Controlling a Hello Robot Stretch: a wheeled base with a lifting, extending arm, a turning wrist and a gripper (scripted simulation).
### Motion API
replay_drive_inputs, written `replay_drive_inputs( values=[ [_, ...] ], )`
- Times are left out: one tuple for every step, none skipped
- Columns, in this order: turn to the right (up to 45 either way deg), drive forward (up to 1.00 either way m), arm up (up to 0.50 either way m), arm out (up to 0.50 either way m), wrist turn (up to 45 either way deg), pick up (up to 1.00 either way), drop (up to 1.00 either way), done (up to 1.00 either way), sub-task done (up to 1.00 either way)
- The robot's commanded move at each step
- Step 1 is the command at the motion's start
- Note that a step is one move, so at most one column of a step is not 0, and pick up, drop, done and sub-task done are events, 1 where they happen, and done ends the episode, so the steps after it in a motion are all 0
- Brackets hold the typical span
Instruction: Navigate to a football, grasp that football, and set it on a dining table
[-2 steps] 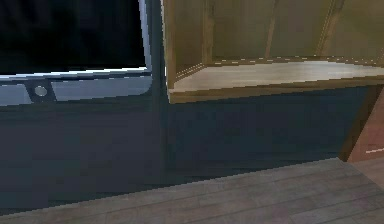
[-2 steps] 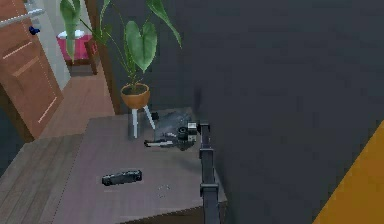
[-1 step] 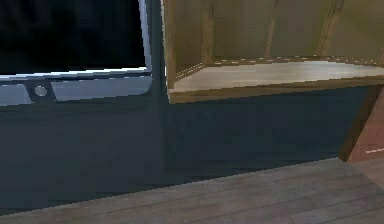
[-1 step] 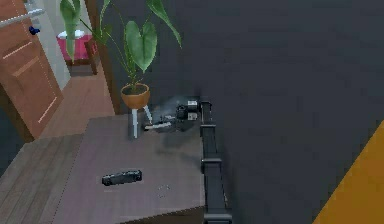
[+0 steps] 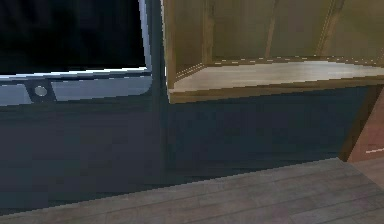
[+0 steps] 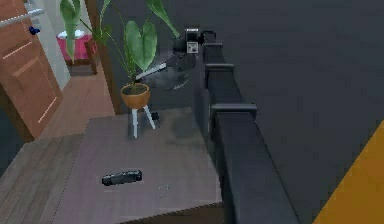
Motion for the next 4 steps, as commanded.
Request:
replay_drive_inputs(
  values=[
    [0.0, 0.00, 0.00, 0.00, -45.0, 0.00, 0.00, 0.00, 0.00],
    [0.0, 0.00, 0.00, 0.00, -39.0, 0.00, 0.00, 0.00, 0.00],
    [0.0, 0.00, 0.00, -0.48, 0.0, 0.00, 0.00, 0.00, 0.00],
    [0.0, 0.75, 0.00, 0.00, 0.0, 0.00, 0.00, 0.00, 0.00]
  ],
)
